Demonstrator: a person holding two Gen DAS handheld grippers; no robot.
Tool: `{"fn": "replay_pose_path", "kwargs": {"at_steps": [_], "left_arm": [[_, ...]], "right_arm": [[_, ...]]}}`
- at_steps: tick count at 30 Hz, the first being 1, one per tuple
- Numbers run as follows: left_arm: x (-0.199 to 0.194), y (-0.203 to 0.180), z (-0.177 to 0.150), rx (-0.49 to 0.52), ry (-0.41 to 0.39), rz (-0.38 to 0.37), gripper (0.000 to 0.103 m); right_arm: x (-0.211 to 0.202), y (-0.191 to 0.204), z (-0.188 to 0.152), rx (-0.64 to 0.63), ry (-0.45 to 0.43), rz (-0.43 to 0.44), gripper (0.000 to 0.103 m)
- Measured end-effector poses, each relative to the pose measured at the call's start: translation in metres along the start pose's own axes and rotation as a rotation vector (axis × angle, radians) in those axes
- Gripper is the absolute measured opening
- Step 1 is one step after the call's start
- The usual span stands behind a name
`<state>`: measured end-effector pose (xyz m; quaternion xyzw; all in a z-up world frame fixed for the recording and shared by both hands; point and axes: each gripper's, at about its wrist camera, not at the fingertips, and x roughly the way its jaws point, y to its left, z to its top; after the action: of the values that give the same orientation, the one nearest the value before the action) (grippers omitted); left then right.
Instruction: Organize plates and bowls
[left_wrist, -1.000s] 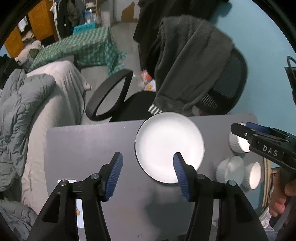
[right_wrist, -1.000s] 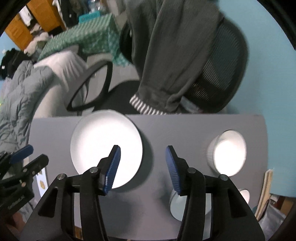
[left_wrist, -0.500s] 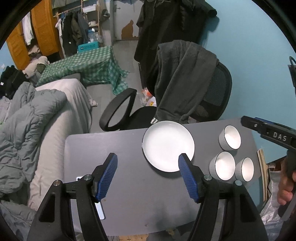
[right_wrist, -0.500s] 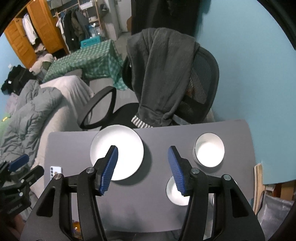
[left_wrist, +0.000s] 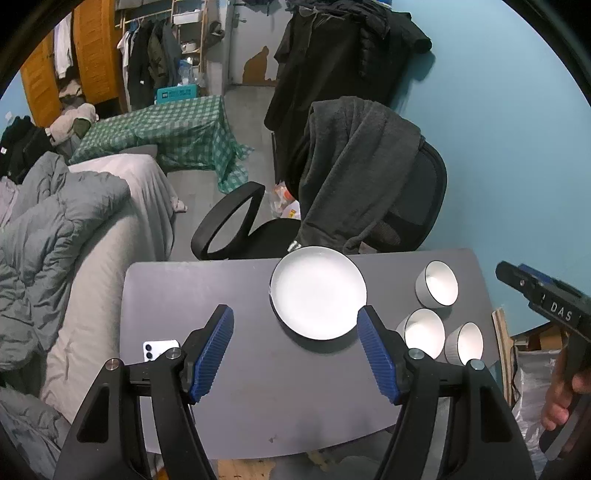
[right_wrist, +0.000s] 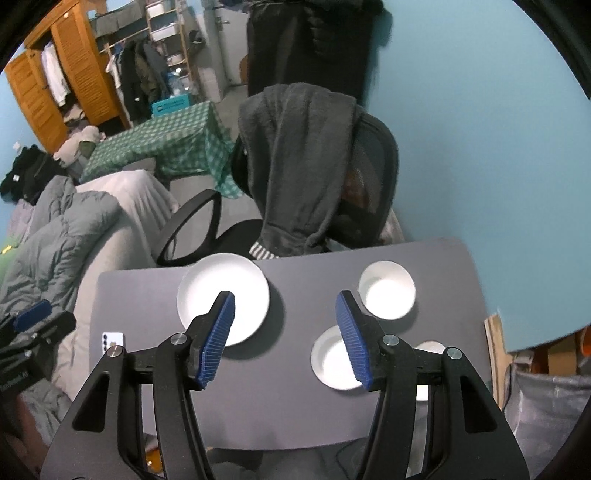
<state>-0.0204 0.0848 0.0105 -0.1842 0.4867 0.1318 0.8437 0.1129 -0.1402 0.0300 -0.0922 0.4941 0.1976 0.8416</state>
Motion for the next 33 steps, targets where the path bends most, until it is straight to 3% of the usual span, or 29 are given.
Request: {"fn": "replay_pose_path", "kwargs": {"at_steps": [23, 33], "left_arm": [[-0.009, -0.027, -0.017, 0.037, 0.006, -0.057, 0.071], [-0.010, -0.053, -0.026, 0.111, 0.027, -0.103, 0.071]], "right_arm": [[-0.011, -0.013, -0.028, 0.042, 0.013, -0.005, 0.056], [-0.016, -0.015, -0.036, 0.055, 0.023, -0.001, 0.056]]}}
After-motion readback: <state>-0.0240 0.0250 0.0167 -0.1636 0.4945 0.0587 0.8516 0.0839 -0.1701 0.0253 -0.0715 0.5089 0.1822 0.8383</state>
